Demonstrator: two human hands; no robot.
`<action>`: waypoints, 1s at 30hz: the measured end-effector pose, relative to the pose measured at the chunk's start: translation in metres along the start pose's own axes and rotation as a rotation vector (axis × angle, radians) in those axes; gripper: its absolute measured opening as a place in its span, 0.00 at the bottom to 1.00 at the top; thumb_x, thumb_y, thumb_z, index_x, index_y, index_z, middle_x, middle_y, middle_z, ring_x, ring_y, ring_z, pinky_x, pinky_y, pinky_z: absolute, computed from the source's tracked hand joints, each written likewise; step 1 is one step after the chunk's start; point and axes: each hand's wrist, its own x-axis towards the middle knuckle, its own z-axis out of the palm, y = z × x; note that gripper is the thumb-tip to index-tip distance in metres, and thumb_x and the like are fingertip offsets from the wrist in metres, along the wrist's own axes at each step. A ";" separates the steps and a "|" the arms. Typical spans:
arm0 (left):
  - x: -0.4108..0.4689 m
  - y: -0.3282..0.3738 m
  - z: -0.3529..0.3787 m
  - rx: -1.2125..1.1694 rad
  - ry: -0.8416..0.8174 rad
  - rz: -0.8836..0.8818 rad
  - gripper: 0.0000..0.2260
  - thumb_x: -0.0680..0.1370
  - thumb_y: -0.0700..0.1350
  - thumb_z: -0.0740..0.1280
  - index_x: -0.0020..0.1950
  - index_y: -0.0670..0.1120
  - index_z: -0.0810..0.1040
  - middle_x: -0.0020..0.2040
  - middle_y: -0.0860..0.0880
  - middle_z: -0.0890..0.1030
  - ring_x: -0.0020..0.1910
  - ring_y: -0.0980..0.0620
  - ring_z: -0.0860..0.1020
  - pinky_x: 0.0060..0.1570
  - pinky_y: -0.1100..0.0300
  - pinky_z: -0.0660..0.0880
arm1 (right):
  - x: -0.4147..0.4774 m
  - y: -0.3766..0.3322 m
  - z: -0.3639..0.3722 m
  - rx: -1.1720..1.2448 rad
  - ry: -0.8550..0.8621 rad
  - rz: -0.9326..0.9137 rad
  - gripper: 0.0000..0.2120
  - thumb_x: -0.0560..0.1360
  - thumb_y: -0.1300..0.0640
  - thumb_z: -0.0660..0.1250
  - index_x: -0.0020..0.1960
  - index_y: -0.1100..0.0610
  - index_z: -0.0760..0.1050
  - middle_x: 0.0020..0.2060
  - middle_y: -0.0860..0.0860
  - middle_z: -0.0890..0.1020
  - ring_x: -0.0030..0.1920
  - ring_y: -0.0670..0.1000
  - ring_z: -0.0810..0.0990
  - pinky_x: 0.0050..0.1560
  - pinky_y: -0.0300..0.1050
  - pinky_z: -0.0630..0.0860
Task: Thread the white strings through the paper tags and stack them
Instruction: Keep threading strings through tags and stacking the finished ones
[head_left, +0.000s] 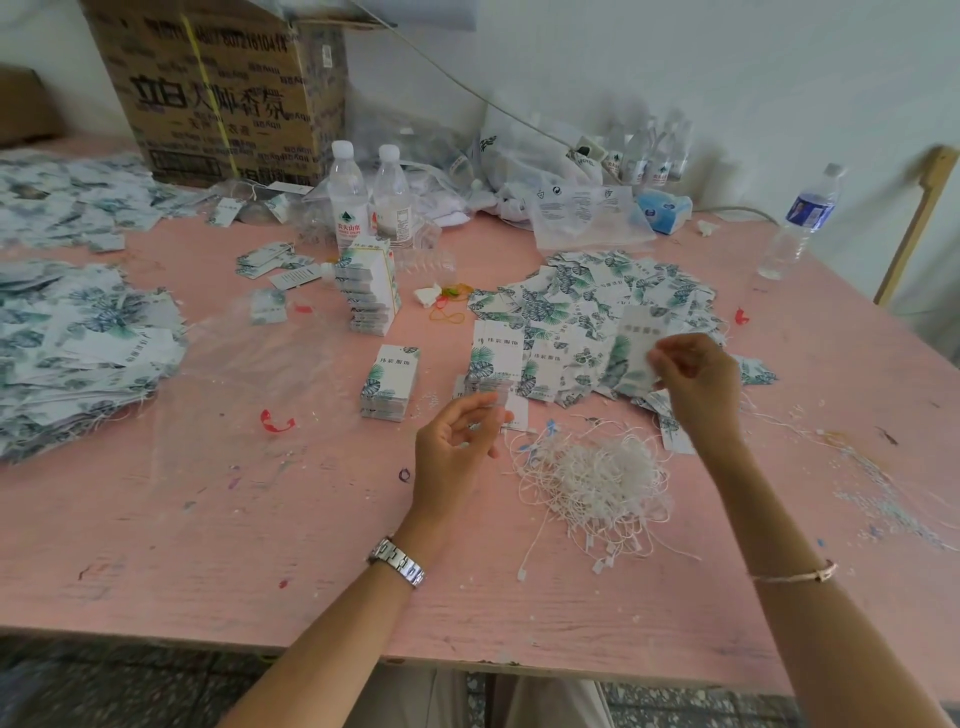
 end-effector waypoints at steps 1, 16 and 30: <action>0.000 0.000 0.000 0.002 -0.002 0.006 0.07 0.77 0.47 0.73 0.54 0.51 0.83 0.47 0.48 0.87 0.32 0.53 0.78 0.36 0.61 0.78 | 0.011 0.008 -0.005 -0.047 0.025 0.023 0.06 0.78 0.66 0.68 0.55 0.63 0.77 0.46 0.57 0.84 0.41 0.53 0.84 0.41 0.40 0.83; 0.000 -0.003 0.000 0.087 0.017 0.032 0.05 0.78 0.43 0.72 0.51 0.52 0.83 0.43 0.52 0.86 0.39 0.55 0.81 0.38 0.63 0.77 | 0.033 0.048 0.001 -0.810 0.011 0.085 0.09 0.81 0.60 0.63 0.56 0.64 0.78 0.43 0.64 0.83 0.42 0.62 0.81 0.40 0.49 0.73; 0.000 -0.005 0.002 0.123 0.043 0.025 0.06 0.75 0.53 0.72 0.50 0.54 0.83 0.43 0.51 0.86 0.41 0.52 0.82 0.40 0.57 0.78 | -0.034 -0.018 0.081 -0.667 -0.688 -0.589 0.07 0.78 0.51 0.70 0.53 0.50 0.84 0.43 0.46 0.78 0.40 0.45 0.76 0.36 0.34 0.63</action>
